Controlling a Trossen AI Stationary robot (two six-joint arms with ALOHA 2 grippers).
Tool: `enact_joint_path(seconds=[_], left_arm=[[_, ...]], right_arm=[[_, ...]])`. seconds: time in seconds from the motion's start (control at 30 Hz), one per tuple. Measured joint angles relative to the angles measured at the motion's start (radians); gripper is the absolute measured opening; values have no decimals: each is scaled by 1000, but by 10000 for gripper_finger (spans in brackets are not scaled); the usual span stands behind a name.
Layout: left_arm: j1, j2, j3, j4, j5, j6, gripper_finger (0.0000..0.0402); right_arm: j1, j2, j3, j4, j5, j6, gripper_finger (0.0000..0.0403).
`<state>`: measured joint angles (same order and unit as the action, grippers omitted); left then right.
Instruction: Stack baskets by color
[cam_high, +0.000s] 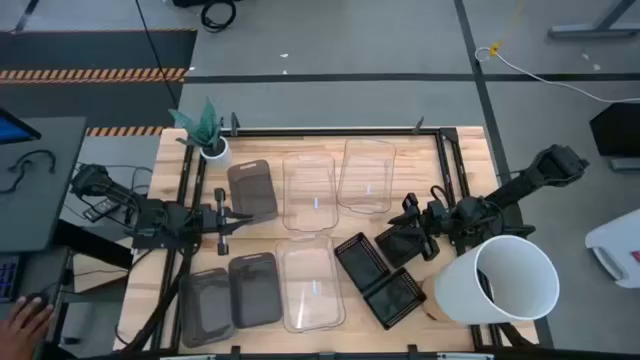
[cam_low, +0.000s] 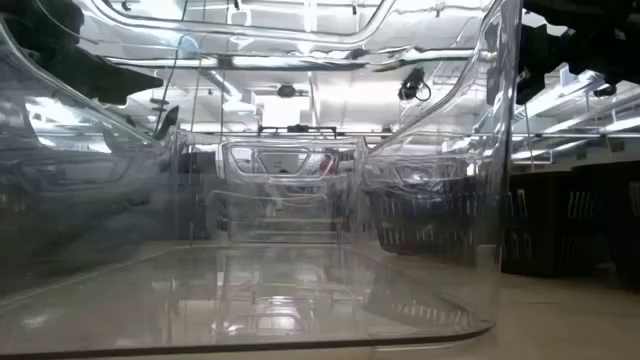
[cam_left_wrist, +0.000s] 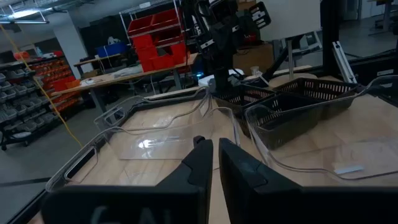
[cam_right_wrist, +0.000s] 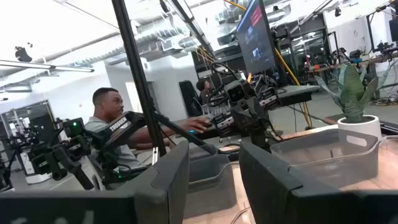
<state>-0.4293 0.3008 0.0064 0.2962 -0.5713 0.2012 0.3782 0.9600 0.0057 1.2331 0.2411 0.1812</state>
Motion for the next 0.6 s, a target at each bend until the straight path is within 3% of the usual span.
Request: enact_joint_path(seconds=[0.6], left_arm=[[0,0,0,0,0,0,36]], right_arm=[[0,0,0,0,0,0,146]])
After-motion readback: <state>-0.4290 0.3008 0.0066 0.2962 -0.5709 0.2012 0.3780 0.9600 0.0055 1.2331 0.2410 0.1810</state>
